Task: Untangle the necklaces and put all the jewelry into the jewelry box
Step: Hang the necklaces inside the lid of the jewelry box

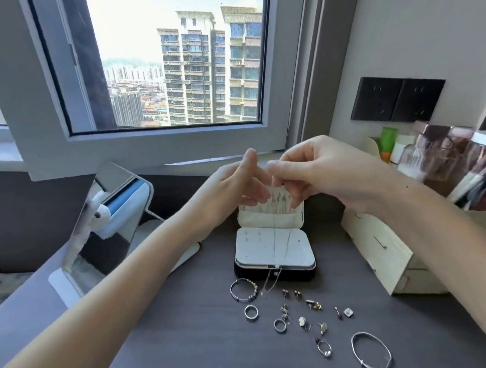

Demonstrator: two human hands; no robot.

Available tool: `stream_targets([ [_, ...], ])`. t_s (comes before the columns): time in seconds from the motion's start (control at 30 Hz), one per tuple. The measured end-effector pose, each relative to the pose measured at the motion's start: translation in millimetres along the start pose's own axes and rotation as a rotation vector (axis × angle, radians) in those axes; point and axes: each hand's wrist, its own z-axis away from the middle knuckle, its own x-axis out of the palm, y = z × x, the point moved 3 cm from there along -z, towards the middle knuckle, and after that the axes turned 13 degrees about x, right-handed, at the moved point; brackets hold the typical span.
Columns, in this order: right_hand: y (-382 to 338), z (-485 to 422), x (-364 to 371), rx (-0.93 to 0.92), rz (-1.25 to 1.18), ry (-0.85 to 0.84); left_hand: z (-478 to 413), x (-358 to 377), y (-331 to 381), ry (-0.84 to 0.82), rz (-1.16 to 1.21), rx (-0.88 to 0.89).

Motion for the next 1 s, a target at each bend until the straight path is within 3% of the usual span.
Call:
stream_targets([
  [0.13, -2, -29, -19, 0.014, 0.03, 0.06, -16, -8, -56, 0.098, -0.373, -0.008],
  [0.3, -4, -69, -30, -0.003, 0.032, 0.135, -27, 8, -123, 0.021, -0.777, 0.031],
  [0.43, 0, -100, -36, -0.032, 0.077, 0.196, -41, 23, -158, -0.046, -0.969, 0.057],
  [0.7, 4, -150, -44, -0.061, 0.079, 0.25, -48, 42, -189, 0.035, -1.071, 0.142],
  [1.0, 5, -176, -46, -0.082, 0.061, 0.269, -47, 47, -202, 0.231, -0.861, 0.135],
])
